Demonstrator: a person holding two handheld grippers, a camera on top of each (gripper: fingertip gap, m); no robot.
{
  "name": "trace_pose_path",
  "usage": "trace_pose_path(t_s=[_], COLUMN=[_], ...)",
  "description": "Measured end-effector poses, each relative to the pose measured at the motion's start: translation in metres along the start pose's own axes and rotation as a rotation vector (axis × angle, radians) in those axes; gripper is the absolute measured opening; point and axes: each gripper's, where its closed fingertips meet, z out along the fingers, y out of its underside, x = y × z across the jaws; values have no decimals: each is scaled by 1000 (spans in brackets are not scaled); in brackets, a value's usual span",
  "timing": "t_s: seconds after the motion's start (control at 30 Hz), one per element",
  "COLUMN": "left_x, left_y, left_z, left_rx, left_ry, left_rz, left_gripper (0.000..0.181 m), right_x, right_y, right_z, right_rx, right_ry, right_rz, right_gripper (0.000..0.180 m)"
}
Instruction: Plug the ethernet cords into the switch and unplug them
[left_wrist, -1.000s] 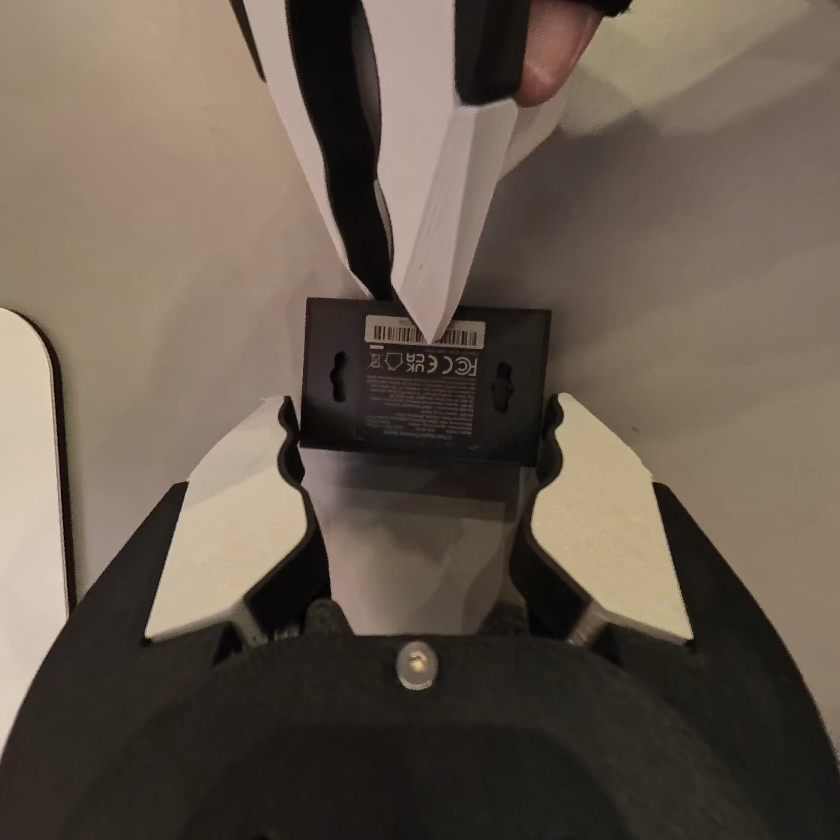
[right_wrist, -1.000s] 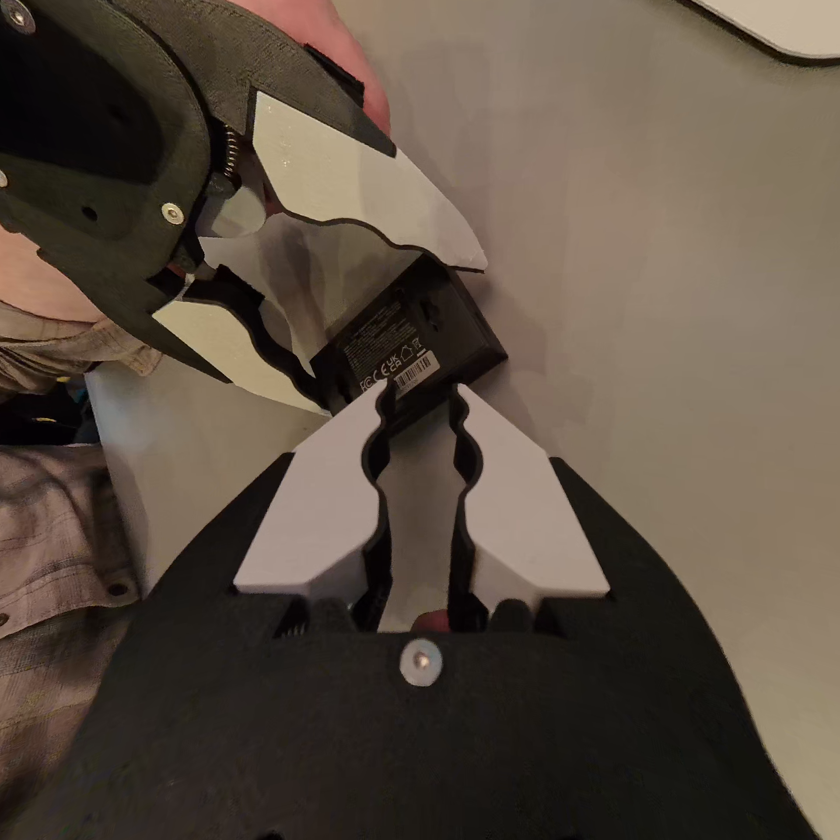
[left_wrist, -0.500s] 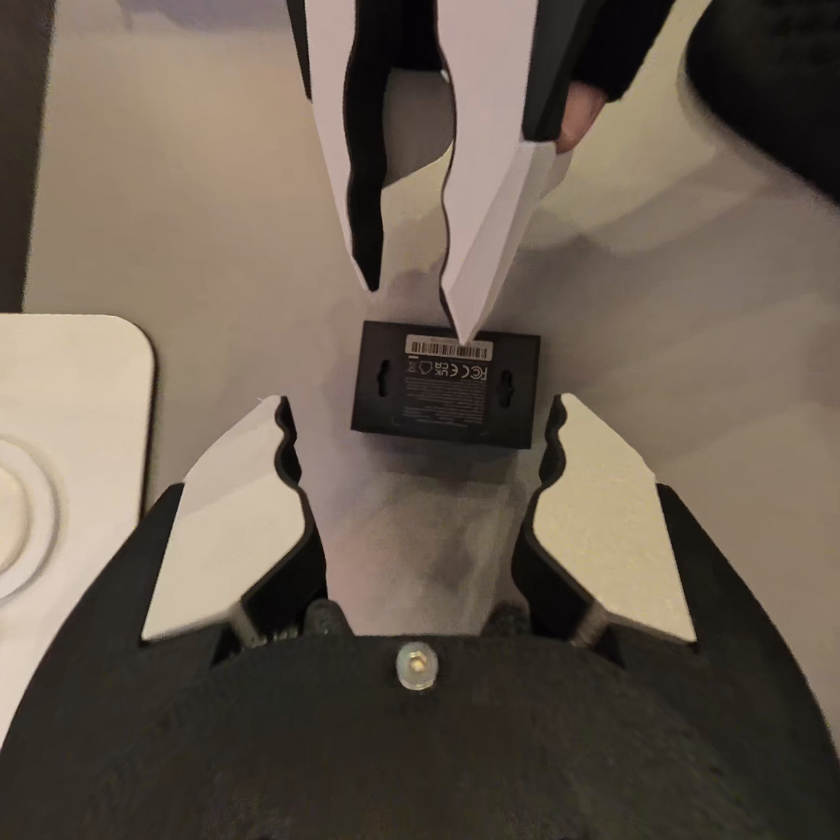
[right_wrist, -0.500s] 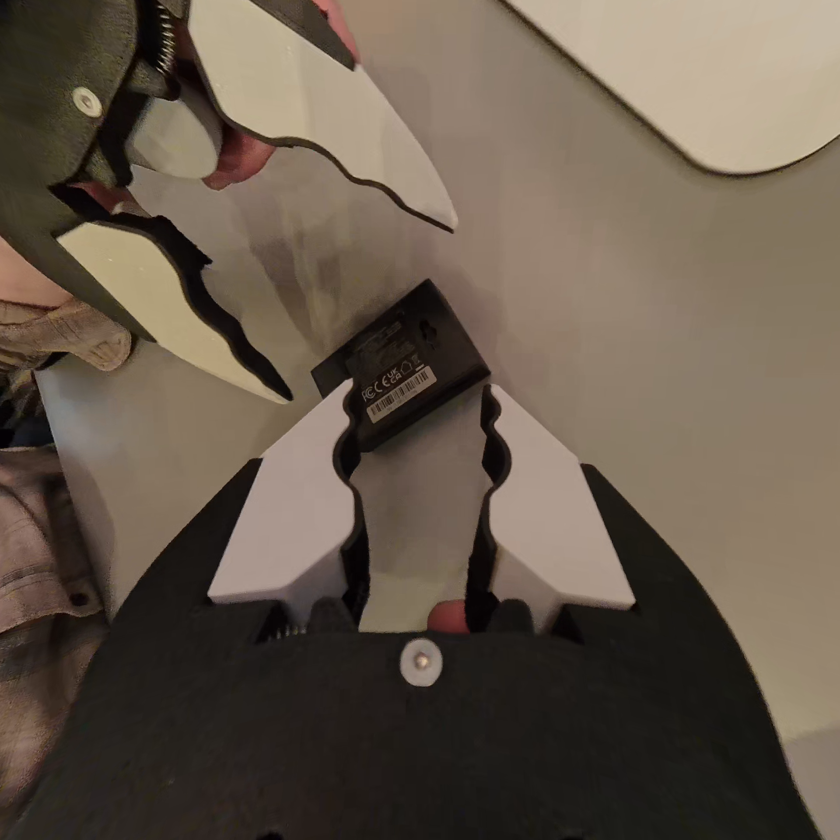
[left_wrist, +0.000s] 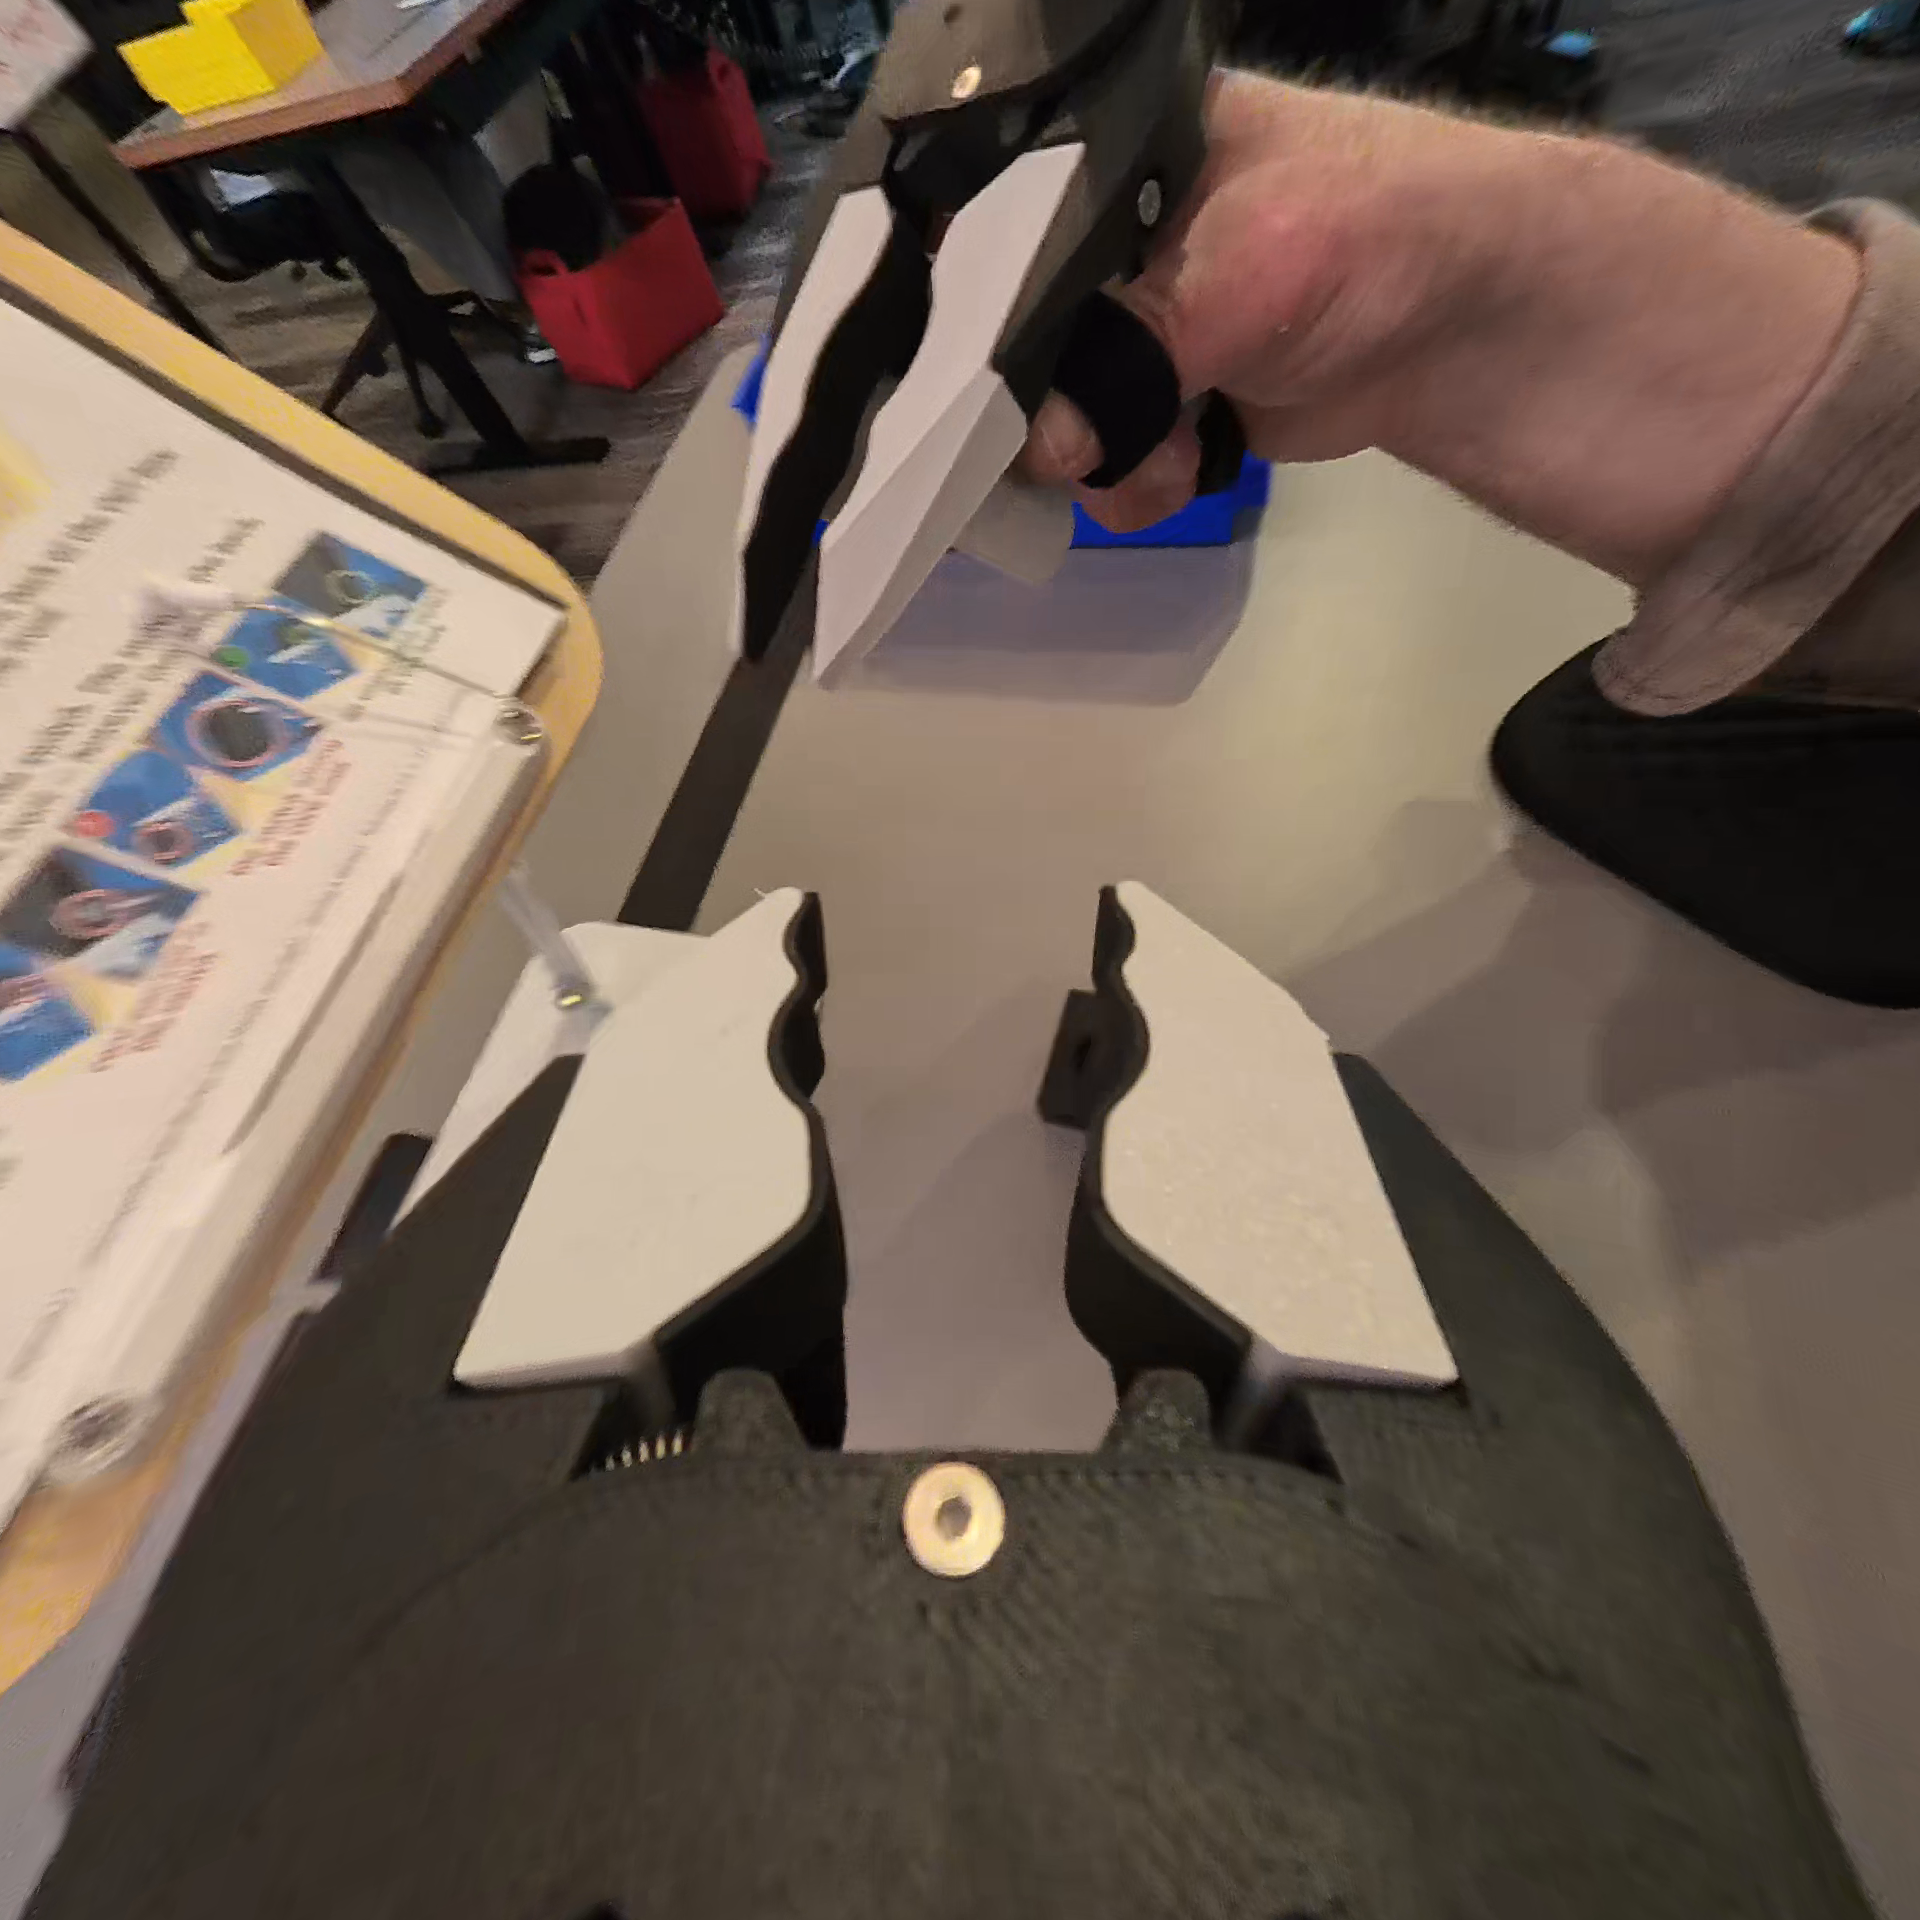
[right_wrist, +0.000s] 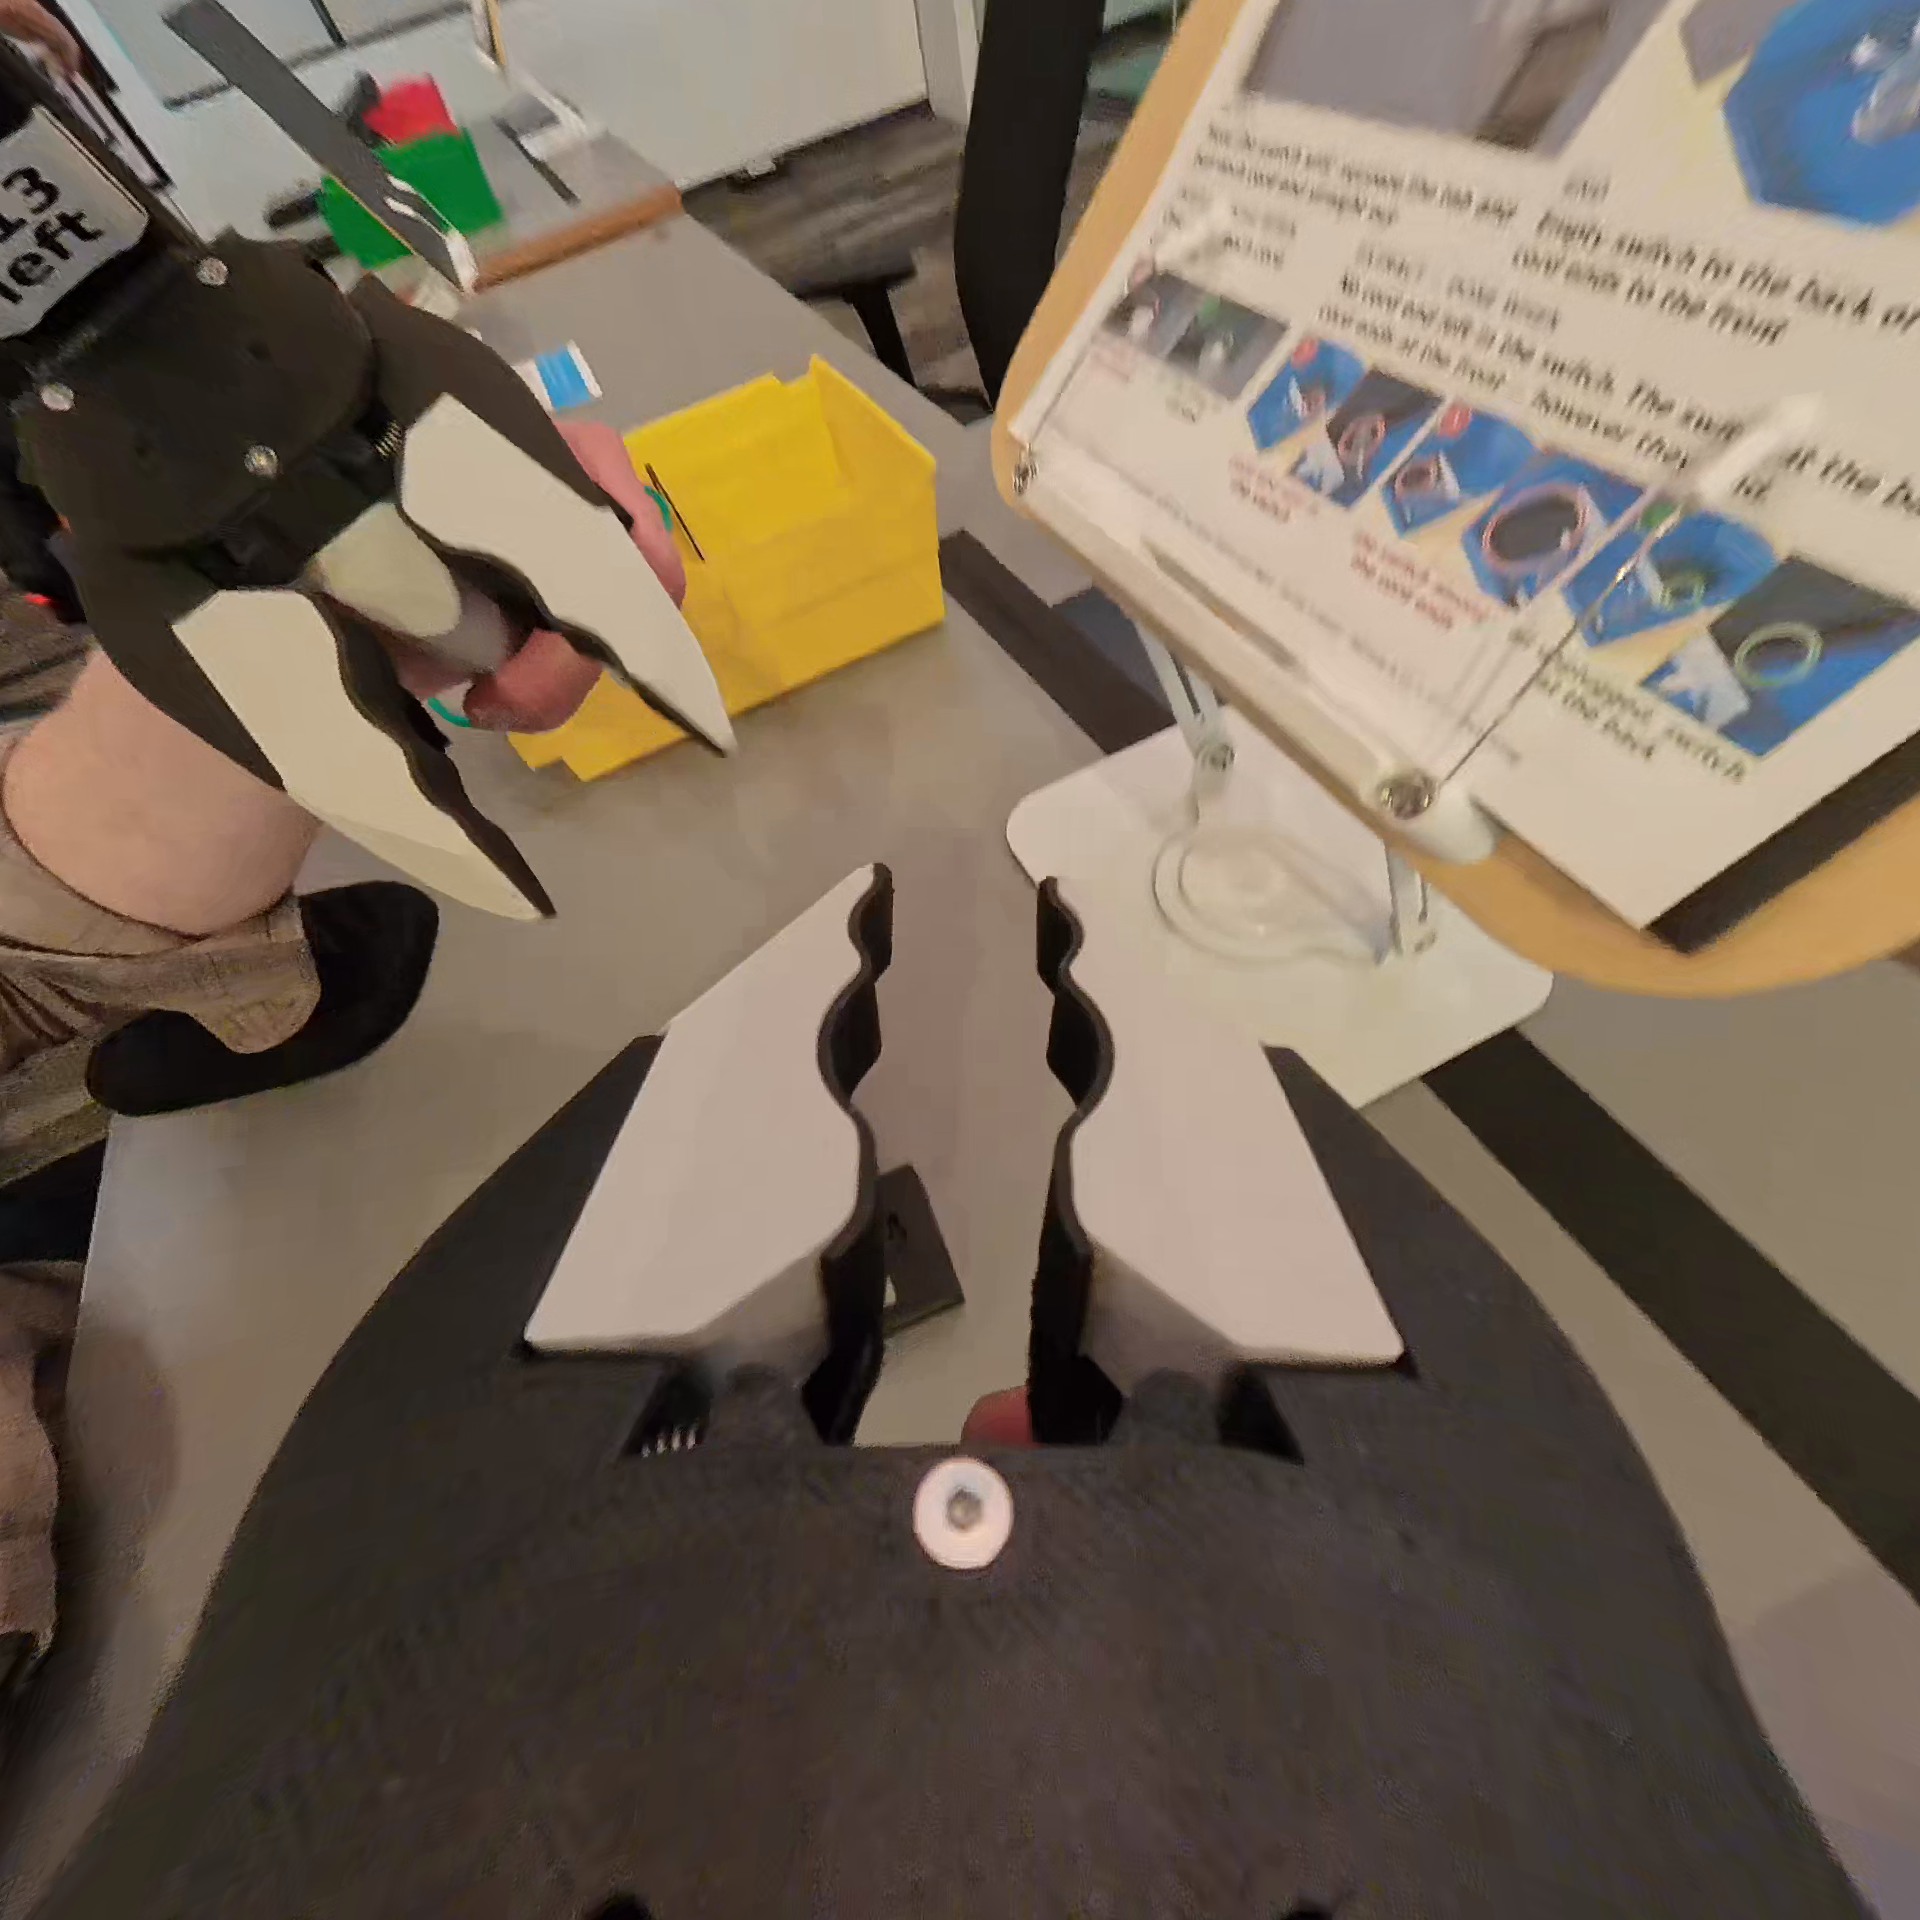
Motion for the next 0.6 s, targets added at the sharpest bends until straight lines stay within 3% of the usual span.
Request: trace_pose_path(t_s=[0.17,0.27,0.43,0.6], left_x=[-35,-47,-72,-83], left_y=[4,6,115,224], left_z=[-57,-102,-195,-254], left_rx=[-88,-78,-604,-933], left_ry=[-196,-255,-403,-403], left_rz=[59,44,161,243], left_gripper=[59,52,60,62], right_x=[-2,-3,1,6], right_y=[-2,4,9,27], right_z=[3,9,7,25], right_rx=[75,85,92,47], right_ry=[-24,-60,-50,-52], right_rz=[-33,-42,-80,-62], right_gripper=[22,23,21,21])
